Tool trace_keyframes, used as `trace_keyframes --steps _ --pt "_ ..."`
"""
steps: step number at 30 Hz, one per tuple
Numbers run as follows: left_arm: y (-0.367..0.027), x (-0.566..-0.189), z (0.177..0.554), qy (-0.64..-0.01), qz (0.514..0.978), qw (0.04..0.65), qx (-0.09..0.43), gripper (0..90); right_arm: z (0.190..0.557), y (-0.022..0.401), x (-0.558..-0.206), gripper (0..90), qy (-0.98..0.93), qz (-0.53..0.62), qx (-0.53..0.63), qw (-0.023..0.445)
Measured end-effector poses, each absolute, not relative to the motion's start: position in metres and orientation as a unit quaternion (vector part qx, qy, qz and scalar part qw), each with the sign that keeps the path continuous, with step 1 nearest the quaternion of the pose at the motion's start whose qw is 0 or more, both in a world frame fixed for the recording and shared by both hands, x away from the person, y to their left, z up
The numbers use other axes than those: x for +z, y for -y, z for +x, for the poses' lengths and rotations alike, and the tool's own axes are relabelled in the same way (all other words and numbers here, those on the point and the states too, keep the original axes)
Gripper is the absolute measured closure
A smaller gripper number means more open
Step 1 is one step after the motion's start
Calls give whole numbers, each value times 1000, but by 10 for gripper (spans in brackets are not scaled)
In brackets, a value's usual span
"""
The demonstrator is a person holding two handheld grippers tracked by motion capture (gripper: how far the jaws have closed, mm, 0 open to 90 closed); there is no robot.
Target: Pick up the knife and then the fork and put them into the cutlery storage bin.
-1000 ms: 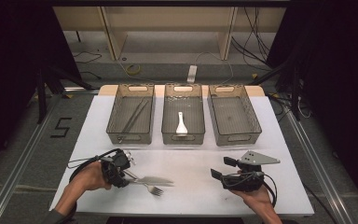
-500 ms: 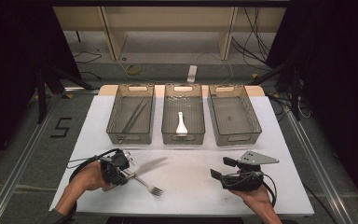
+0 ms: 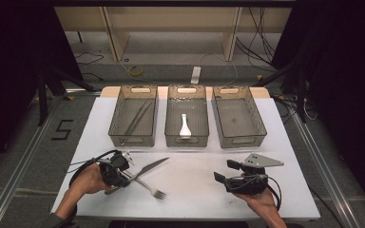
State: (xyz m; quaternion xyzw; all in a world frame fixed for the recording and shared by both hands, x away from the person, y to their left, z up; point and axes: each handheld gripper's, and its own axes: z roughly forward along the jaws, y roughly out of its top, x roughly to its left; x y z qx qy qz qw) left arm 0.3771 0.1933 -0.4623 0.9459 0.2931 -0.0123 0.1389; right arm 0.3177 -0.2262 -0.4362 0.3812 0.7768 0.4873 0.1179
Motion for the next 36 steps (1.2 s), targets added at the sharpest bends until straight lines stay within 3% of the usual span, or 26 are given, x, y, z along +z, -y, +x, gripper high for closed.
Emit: trace_keyframes --steps 8,17,36 --pt "-187 -451 378 -298 937 183 -18 833 318 223 -435 293 -776 380 490 118" --pt "-153 -442 373 -266 942 199 -49 833 312 193 -423 292 -802 311 495 121" --pt "-91 -428 373 -194 961 180 -73 832 303 121 -426 322 -878 158 426 152"
